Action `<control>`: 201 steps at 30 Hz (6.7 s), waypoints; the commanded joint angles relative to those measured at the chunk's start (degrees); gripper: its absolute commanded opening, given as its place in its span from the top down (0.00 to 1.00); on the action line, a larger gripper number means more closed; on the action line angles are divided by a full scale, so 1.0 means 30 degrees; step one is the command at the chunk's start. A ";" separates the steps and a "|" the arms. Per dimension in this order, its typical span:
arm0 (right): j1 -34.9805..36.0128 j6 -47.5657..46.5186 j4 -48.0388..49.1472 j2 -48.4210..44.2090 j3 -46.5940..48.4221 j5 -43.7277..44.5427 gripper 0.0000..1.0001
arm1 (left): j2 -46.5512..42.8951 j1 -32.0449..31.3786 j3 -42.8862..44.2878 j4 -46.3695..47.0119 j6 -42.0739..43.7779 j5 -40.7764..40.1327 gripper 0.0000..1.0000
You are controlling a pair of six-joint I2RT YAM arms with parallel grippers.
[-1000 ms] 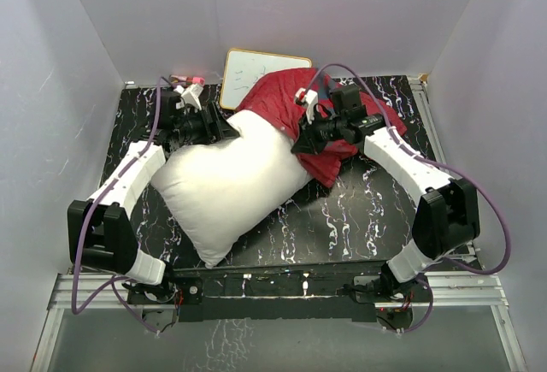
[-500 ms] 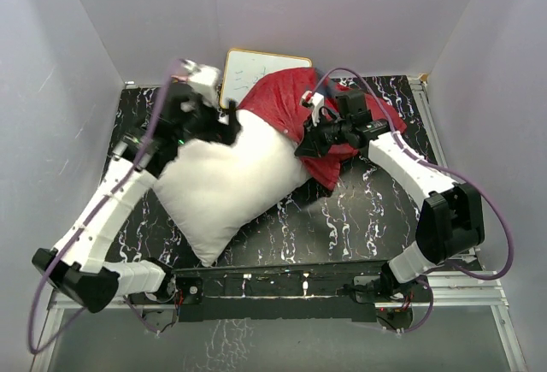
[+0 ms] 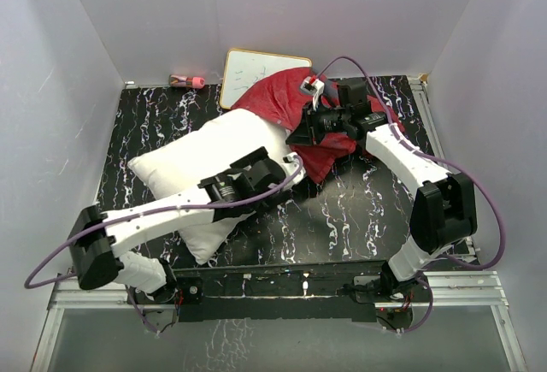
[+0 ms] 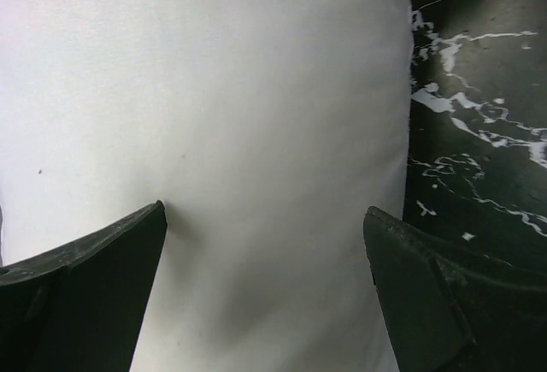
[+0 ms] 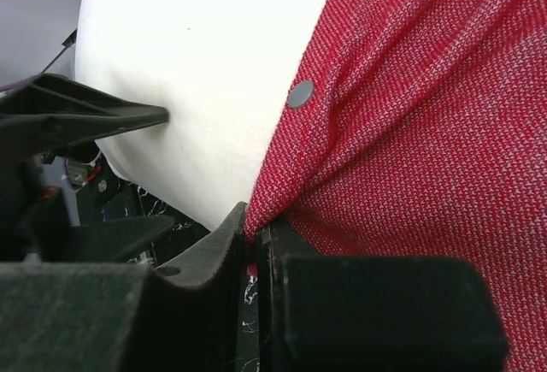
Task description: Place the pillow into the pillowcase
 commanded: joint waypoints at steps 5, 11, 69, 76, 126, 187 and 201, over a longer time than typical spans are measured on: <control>0.0056 0.0267 0.1096 -0.0308 0.0218 -0.0732 0.92 | 0.2297 -0.0060 -0.2137 0.2142 0.0952 -0.2330 0.03; 0.0060 0.0193 0.0995 -0.0290 -0.0367 -0.0823 0.92 | 0.3543 0.0580 -0.3436 0.3098 0.0221 -0.2465 0.42; -0.2987 -0.1647 0.8873 -1.1870 -1.5739 1.2129 0.01 | -0.6712 1.1644 -0.8972 1.7694 -2.1311 1.4845 1.00; -0.2988 -0.2778 1.3182 -0.7525 -1.5348 1.0651 0.02 | -0.6071 1.1687 -0.7897 1.7510 -2.1446 1.5670 1.00; -0.0774 -0.0354 0.4293 -0.5936 -0.5850 0.3972 0.92 | 0.1594 1.2830 0.0508 0.6187 -2.0742 1.4795 0.43; 0.2708 -0.3362 0.3408 -0.4916 -0.1300 0.4670 0.56 | -0.1069 1.3624 -0.2174 0.7587 -1.6887 2.6286 1.00; -0.1535 -0.6726 0.3570 -0.5976 -0.4077 0.9340 0.11 | -0.1369 1.3673 -0.1726 0.3898 -1.4272 2.5614 1.00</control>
